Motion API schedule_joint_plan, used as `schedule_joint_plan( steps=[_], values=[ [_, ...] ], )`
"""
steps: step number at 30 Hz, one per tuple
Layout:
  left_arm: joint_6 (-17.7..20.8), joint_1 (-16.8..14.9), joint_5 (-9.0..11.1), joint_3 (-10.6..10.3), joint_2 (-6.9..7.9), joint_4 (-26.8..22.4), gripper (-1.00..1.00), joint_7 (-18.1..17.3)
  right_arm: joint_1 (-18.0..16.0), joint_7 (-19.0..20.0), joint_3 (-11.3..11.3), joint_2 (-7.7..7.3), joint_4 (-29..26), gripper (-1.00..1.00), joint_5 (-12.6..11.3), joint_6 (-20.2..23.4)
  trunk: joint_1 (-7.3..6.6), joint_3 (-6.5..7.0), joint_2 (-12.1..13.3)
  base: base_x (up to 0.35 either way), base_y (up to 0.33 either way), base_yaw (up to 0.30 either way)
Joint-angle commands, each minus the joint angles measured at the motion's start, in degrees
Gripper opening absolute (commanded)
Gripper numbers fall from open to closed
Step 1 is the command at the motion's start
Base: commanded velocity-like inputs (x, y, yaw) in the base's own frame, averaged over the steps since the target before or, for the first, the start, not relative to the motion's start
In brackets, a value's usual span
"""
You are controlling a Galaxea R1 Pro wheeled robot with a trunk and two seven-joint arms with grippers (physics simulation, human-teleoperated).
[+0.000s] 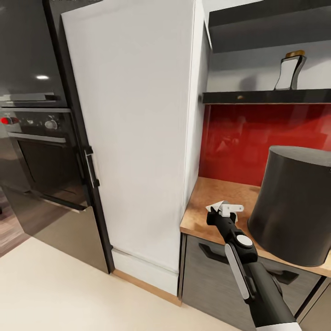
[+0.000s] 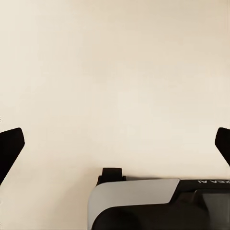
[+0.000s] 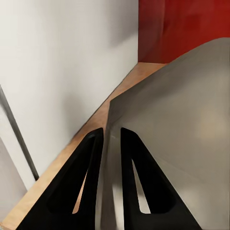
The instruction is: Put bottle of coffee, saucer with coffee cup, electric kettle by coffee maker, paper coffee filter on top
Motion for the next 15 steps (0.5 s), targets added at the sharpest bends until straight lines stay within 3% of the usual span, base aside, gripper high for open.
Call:
schedule_joint_plan(
  steps=[1,15],
  values=[
    [-0.1,0.0,0.0,0.1,-0.01,-0.1,1.0,0.0,0.0,-0.4,0.1,-0.01,-0.1,-1.0,-0.6,0.2,-0.22,0.13,0.4,0.0,0.0,0.0],
    [-0.1,0.0,0.0,0.1,0.0,-0.1,1.0,0.0,0.1,-0.4,0.1,-0.05,-1.7,-1.0,-0.6,0.2,-3.3,2.64,6.0,0.0,0.0,0.0]
  ],
)
